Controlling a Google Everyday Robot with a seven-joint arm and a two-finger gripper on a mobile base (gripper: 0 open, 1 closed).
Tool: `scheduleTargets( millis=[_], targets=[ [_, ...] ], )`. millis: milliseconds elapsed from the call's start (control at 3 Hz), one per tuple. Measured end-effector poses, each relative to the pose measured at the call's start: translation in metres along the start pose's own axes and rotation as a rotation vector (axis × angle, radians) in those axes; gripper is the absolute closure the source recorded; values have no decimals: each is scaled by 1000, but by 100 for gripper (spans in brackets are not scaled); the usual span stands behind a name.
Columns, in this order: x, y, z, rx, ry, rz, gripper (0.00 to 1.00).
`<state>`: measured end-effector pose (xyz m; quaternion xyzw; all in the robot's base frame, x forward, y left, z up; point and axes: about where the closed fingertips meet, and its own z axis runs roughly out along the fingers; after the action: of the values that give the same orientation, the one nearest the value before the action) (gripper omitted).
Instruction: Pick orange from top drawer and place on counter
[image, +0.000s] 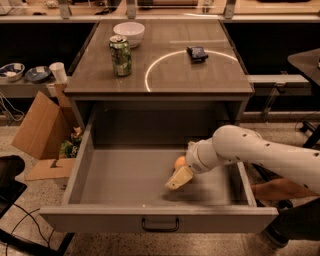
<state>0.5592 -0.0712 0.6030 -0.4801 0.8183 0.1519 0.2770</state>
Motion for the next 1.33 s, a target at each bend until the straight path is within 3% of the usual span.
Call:
scheduleTargets(
  millis=[333,667,1000,1333],
  targets=[
    [17,2,-6,45,7,54,16],
    [27,5,-11,69,0,100,39],
    [28,5,-10,70,-1,102,70],
    [28,5,-10,70,-1,102,93]
  ],
)
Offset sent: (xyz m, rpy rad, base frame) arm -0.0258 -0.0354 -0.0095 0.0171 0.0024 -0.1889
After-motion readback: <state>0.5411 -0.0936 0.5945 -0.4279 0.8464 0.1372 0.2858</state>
